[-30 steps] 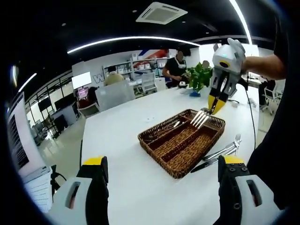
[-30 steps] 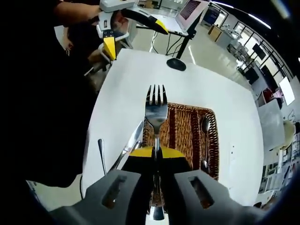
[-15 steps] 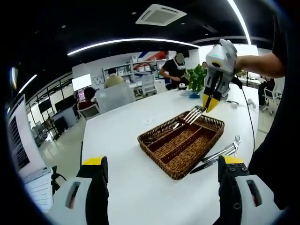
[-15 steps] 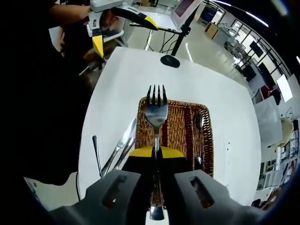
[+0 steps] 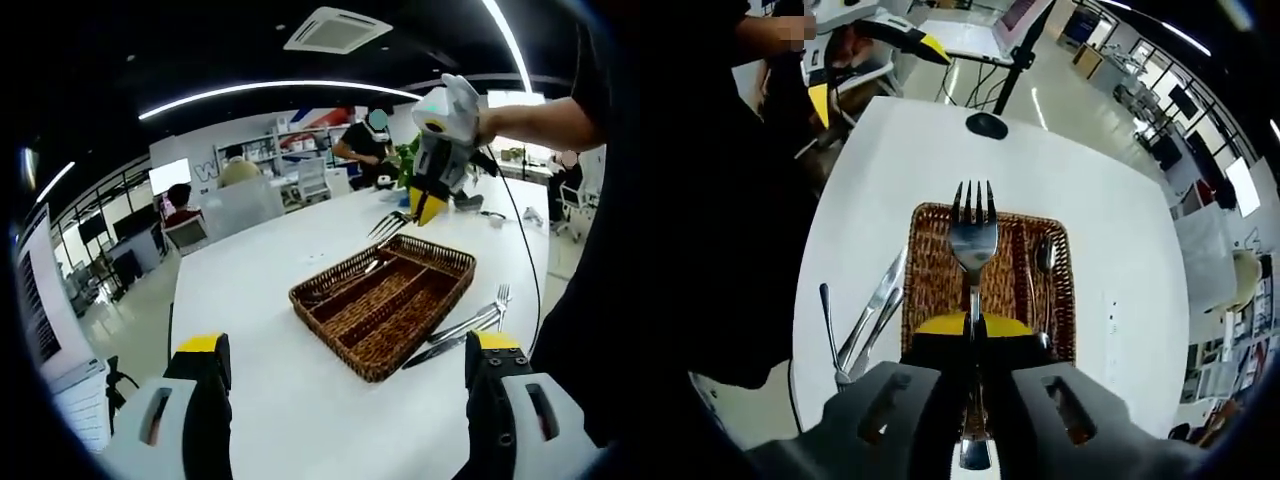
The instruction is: Arrange the knives, forks, and spoons in their matching storage slots by inserting each utensil handle-first until every utensil is classified and aligned in the correct compartment
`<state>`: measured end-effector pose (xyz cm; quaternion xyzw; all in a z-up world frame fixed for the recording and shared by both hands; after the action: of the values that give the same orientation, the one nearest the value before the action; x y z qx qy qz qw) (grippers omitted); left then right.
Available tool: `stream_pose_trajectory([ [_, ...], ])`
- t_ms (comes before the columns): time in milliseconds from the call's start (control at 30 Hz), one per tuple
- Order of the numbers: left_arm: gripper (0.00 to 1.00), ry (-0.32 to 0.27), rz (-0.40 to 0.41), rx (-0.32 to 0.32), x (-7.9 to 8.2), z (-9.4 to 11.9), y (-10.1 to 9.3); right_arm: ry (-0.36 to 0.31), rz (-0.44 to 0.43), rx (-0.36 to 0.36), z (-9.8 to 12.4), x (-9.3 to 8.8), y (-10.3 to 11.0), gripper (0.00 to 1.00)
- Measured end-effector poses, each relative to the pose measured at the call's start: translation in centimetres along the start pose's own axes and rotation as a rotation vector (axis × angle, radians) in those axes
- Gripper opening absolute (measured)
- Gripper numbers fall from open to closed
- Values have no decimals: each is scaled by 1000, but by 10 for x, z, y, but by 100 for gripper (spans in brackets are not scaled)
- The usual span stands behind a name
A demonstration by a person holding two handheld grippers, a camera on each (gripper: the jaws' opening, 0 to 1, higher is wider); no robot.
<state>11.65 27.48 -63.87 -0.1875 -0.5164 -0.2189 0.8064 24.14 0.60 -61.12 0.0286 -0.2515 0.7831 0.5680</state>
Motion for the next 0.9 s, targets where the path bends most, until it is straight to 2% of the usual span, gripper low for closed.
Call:
stream_pose_trajectory([
  [567, 99, -27, 44, 2, -3, 4, 3, 3, 11, -42, -8, 1, -36, 0],
  [900, 99, -33, 45, 5, -1, 4, 11, 32, 25, -41, -11, 3, -55, 0],
])
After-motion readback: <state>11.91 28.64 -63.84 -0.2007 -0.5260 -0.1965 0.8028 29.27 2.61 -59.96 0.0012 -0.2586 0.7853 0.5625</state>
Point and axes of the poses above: the point that each gripper's makers call its tool centre point, and the gripper's own axes: z roughly backward along the fingers, y roughly to its left, x roughly out of its top, the point moved 8 cm from there along z, roughly backward along the fingers, and after that the axes turned 12 degrees about z, right-handed, at the moved point
